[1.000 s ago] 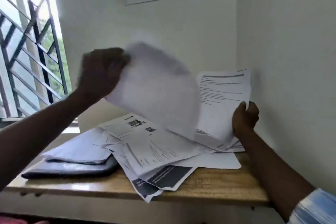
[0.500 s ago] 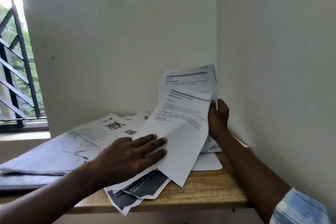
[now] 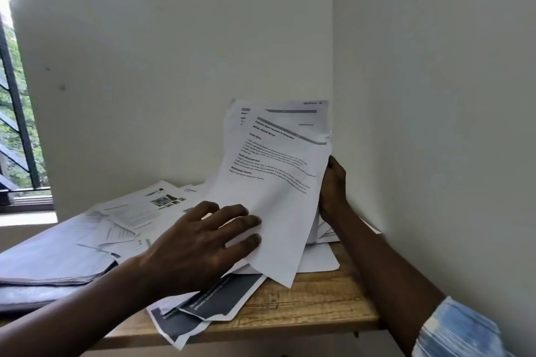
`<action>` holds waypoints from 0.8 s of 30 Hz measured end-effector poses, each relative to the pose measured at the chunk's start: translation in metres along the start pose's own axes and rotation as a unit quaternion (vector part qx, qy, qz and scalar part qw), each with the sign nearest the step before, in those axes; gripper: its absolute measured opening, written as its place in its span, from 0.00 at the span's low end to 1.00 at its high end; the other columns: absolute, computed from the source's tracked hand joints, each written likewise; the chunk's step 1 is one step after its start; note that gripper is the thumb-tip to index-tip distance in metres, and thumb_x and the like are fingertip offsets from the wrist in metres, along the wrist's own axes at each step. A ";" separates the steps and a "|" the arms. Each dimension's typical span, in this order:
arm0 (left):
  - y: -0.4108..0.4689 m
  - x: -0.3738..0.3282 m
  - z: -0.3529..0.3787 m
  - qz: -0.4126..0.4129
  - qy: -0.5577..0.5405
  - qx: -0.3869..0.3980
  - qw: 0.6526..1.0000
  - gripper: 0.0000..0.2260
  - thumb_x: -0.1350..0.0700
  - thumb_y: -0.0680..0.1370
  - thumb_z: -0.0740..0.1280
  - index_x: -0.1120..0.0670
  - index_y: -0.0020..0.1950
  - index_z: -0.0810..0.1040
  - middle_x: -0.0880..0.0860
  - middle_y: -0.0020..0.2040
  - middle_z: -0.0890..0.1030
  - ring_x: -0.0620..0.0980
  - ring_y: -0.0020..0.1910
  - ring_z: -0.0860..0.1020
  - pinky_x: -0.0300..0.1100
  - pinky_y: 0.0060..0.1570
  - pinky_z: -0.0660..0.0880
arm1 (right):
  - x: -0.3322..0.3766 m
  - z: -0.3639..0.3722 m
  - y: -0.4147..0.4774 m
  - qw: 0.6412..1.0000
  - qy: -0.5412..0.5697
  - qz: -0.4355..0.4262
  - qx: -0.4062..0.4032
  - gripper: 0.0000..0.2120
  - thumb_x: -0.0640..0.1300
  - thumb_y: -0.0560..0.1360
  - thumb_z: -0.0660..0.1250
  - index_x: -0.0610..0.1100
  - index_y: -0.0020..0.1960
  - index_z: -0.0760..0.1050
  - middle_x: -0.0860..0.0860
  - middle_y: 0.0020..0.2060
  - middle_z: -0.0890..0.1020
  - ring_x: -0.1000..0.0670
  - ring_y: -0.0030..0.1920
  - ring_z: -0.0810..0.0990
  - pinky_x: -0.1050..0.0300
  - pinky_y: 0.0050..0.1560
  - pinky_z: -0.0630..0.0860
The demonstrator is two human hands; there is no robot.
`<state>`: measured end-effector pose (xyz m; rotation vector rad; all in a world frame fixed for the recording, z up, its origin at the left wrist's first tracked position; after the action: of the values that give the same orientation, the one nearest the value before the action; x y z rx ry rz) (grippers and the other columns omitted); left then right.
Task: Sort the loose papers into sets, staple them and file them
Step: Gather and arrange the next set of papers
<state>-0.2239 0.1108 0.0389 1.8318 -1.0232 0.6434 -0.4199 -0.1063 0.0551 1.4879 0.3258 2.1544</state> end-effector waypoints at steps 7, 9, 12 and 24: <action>0.005 0.023 -0.004 -0.074 0.028 -0.018 0.997 0.13 0.57 0.81 0.66 0.51 0.63 0.83 0.56 0.67 0.81 0.60 0.63 0.80 0.52 0.50 0.75 | 0.005 -0.019 0.001 0.985 -0.114 -0.046 -0.119 0.10 0.41 0.83 0.60 0.43 0.43 0.68 0.49 0.38 0.73 0.50 0.41 0.69 0.56 0.46 0.65; 0.002 0.043 -0.001 -0.148 0.001 -0.016 0.989 0.12 0.54 0.81 0.66 0.49 0.63 0.84 0.53 0.66 0.82 0.59 0.61 0.81 0.50 0.45 0.77 | 0.023 -0.039 -0.012 0.961 -0.136 -0.079 -0.228 0.07 0.40 0.85 0.57 0.43 0.48 0.70 0.48 0.39 0.72 0.48 0.42 0.70 0.58 0.44 0.63; -0.012 0.074 0.009 -0.285 -0.051 -0.012 0.957 0.12 0.51 0.82 0.64 0.44 0.63 0.83 0.48 0.64 0.83 0.56 0.52 0.85 0.49 0.36 0.81 | 0.036 -0.064 -0.014 0.938 -0.091 -0.082 -0.323 0.10 0.41 0.86 0.55 0.38 0.56 0.73 0.43 0.45 0.76 0.45 0.44 0.72 0.57 0.47 0.65; 0.082 0.010 0.135 -0.155 -0.244 0.230 0.929 0.29 0.66 0.78 0.62 0.42 0.75 0.75 0.46 0.76 0.74 0.51 0.73 0.73 0.46 0.68 0.69 | 0.029 -0.057 0.011 0.964 0.003 -0.065 -0.259 0.13 0.41 0.79 0.53 0.49 0.37 0.55 0.54 0.34 0.61 0.50 0.38 0.60 0.53 0.43 0.63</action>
<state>-0.2875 -0.0338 0.0238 2.5924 -0.9034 0.2424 -0.4838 -0.0954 0.0617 1.1261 -0.1327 1.9412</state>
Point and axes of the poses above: each hand's wrist, its own y-axis towards the middle knuckle, its own z-axis out of the palm, x = y × z, the point moved 10 cm from there along y, towards the middle knuckle
